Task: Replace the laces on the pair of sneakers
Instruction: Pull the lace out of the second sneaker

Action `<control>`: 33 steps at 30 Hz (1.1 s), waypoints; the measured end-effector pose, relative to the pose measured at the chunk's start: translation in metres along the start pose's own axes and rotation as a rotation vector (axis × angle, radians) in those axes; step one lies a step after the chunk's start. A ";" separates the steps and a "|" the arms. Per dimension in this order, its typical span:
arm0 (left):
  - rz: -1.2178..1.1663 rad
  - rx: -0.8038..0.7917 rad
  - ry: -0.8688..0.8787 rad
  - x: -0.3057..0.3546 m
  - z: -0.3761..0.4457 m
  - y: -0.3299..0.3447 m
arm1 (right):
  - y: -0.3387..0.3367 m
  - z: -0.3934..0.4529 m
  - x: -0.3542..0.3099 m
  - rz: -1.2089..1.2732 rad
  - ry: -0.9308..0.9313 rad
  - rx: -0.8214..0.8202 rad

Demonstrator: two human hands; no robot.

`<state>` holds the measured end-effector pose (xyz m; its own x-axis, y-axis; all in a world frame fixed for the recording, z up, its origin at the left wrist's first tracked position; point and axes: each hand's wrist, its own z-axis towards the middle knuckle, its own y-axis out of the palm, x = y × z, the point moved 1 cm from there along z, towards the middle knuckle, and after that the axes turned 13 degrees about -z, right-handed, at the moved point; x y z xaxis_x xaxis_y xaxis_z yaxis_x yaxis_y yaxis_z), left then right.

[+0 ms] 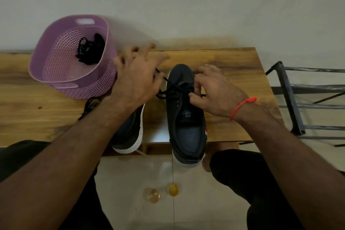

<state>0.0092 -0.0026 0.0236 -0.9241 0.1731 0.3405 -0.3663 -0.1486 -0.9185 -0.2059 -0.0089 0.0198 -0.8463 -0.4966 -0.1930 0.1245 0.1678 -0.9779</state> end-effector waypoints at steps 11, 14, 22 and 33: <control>-0.010 0.176 -0.076 -0.014 0.011 -0.006 | 0.002 0.000 0.001 0.040 0.039 0.002; -0.111 -0.057 0.063 0.002 -0.001 0.004 | 0.003 0.001 0.000 0.043 0.042 -0.004; 0.091 0.152 -0.054 -0.005 0.002 0.002 | 0.000 0.000 0.001 0.049 0.050 -0.010; -0.182 -0.128 0.014 0.011 -0.009 0.026 | 0.004 0.002 0.002 0.038 0.050 -0.016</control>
<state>-0.0096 0.0042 0.0020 -0.8421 0.1990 0.5013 -0.5096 0.0110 -0.8603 -0.2059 -0.0105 0.0157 -0.8661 -0.4462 -0.2253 0.1489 0.1999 -0.9684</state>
